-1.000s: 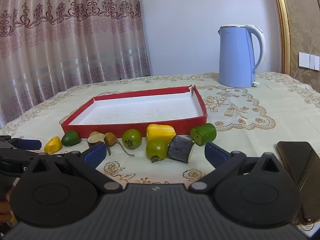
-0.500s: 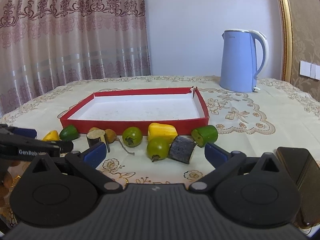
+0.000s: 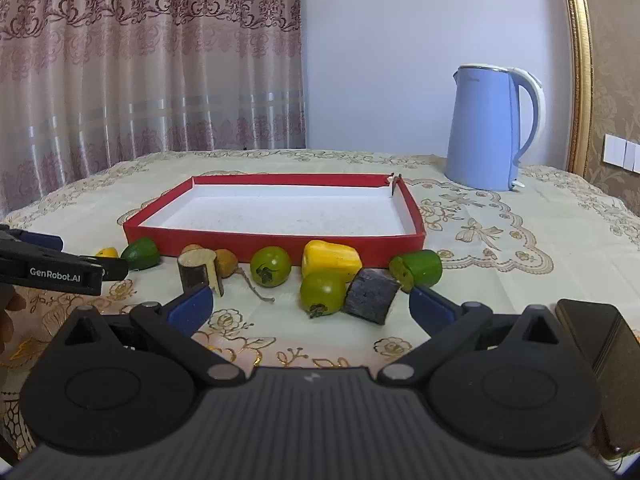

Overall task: Organize fruits
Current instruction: 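Move the left gripper toward the yellow quince in front of the tray, then close the left gripper on the yellow quince while the right gripper approaches the dark eggplant chunk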

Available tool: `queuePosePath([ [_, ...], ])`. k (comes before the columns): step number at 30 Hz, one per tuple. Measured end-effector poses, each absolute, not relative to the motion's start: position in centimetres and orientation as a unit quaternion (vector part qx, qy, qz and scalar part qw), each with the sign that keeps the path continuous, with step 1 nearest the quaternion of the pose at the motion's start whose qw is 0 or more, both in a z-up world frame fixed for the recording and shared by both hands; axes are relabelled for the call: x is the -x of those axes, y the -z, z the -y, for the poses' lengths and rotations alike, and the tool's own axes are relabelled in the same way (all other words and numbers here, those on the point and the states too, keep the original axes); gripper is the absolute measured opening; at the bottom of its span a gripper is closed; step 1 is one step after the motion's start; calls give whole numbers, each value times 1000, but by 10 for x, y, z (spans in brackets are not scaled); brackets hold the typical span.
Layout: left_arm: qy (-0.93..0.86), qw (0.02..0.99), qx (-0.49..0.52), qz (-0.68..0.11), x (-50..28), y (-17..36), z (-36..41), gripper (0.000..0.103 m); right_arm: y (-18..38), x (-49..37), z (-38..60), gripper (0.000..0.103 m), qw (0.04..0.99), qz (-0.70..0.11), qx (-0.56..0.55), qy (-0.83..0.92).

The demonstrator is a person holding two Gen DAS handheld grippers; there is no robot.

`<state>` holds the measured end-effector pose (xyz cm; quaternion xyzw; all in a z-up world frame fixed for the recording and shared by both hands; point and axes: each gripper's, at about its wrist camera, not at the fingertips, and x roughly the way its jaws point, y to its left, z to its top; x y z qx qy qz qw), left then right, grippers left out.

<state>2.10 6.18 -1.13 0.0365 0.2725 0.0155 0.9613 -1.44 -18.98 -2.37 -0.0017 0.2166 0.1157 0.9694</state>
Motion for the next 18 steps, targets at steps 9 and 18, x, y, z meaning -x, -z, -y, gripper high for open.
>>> queuePosePath([
  [9,-13,964,-50,-262,-23,11,-75,95,25,13,193,103,971,-215,-1,-99],
  [18,50,951,-65,-298,-39,20,-91,60,24,12,194,103,973,-214,-1,-90],
])
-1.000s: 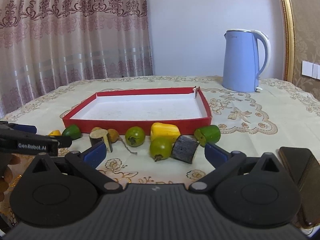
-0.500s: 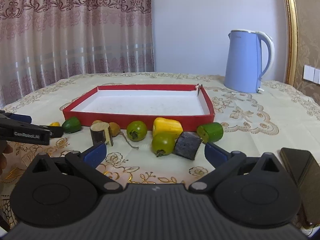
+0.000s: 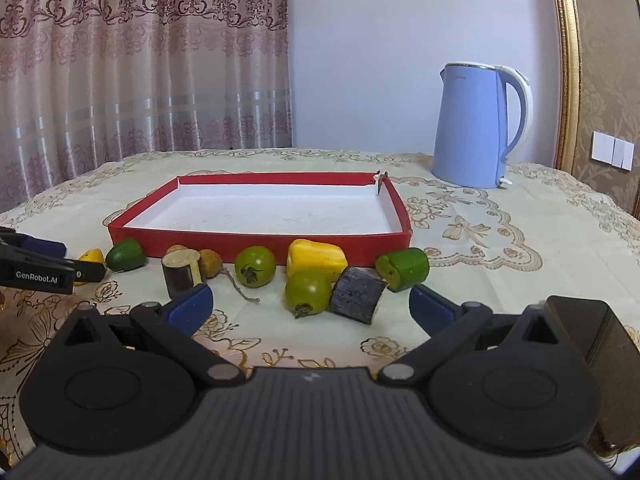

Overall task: Organize fruits
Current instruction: 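Close the left gripper on the yellow quince while the right gripper approaches the dark eggplant chunk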

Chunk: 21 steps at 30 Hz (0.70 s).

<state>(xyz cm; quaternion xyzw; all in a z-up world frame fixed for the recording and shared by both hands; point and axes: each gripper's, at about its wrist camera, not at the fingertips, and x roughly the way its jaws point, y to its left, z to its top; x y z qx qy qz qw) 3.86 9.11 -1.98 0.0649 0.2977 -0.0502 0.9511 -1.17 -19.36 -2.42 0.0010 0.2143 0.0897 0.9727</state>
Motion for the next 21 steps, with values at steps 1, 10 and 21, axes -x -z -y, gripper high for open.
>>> queuePosePath([
  [1,55,950,-67,-301,-41,20,-92,57,24,12,194,103,973,-213,-2,-91],
  [10,95,945,-81,-303,-47,21,-87,49,25,12,191,103,973,-212,3,-91],
  [21,94,945,-56,-308,-49,25,-94,49,27,11,192,103,971,-220,-4,-97],
])
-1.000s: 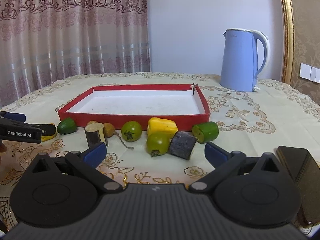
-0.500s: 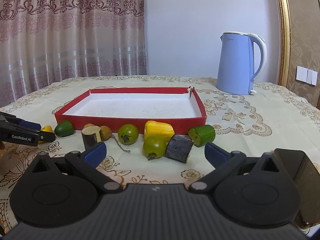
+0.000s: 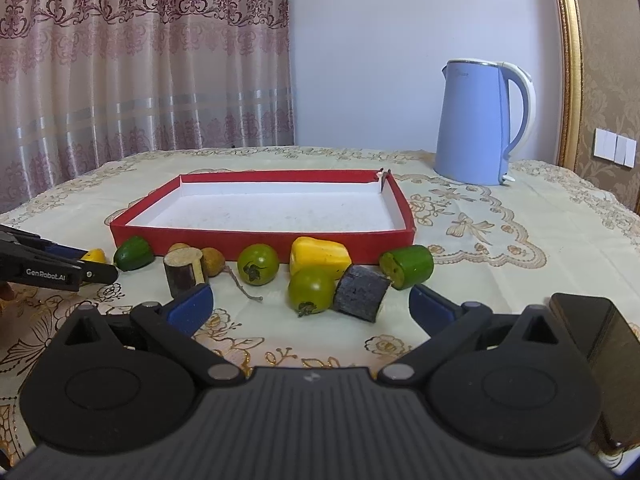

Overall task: Organize fruits
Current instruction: 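Close the left gripper on the yellow quince while the right gripper approaches the dark eggplant chunk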

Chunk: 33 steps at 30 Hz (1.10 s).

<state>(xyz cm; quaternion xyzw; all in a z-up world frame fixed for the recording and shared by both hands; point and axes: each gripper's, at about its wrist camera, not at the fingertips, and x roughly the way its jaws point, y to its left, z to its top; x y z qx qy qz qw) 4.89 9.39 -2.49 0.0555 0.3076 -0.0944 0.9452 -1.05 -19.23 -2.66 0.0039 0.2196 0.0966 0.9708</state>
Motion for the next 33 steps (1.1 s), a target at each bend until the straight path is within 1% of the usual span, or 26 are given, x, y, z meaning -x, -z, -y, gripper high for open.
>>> queuePosePath([
  [2,88,946,-61,-307,-46,24,-90,40,27,10,192,103,970,-222,-2,-98],
  [7,96,944,-65,-308,-38,21,-81,39,28,7,196,102,971,-225,6,-84],
  [9,101,945,-60,-307,-33,19,-78,39,30,5,199,99,969,-232,-1,-85],
  [10,100,945,-59,-305,-32,19,-77,39,31,3,201,96,968,-237,-5,-85],
  [13,104,946,-55,-301,-27,15,-73,39,34,0,203,95,967,-240,-10,-81],
  [21,101,950,-49,-293,-23,7,-57,39,31,0,207,87,969,-236,-3,-67],
  [24,95,951,-44,-291,-22,5,-53,39,30,-2,210,79,969,-240,0,-58],
  [26,95,951,-41,-290,-22,4,-51,39,31,-4,211,71,969,-243,2,-53],
  [28,98,951,-43,-288,-21,3,-48,39,31,-6,211,65,968,-244,6,-47],
  [29,99,952,-46,-287,-20,2,-46,39,31,-7,211,60,968,-245,7,-45],
  [30,100,952,-51,-284,-19,1,-44,39,31,-8,211,56,968,-247,7,-43],
  [31,100,953,-54,-282,-18,1,-42,39,31,-9,211,49,968,-248,6,-41],
  [32,100,953,-56,-280,-18,1,-40,39,31,-11,212,44,967,-250,3,-39],
  [33,98,954,-56,-278,-18,0,-39,39,31,-13,213,43,967,-252,1,-40],
])
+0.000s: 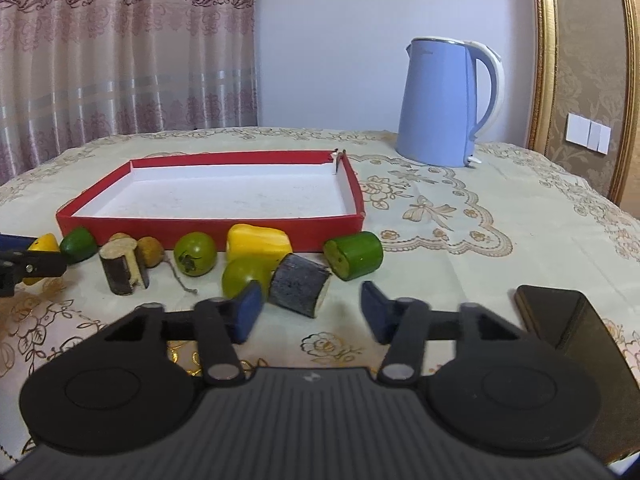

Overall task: Organize fruits
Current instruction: 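Close the left gripper on the yellow quince while the right gripper approaches the dark eggplant chunk, then lift the quince with the left gripper while the right gripper grasps the eggplant chunk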

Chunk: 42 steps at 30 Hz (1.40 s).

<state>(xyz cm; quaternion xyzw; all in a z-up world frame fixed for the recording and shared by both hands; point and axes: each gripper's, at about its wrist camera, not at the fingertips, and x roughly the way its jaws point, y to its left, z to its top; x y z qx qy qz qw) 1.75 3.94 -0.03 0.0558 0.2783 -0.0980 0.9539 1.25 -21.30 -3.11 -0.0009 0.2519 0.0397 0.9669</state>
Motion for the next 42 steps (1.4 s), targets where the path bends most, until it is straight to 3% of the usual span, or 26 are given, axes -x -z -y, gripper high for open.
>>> queuePosePath([
  [26,102,956,-67,-265,-15,-5,-29,39,34,-42,210,44,957,-285,-24,-44],
  [30,100,957,-66,-265,-16,-5,-30,39,38,-50,206,34,953,-298,-25,-41],
  [42,92,957,-65,-269,-16,-4,-32,39,35,-35,220,33,957,-280,-34,-61],
])
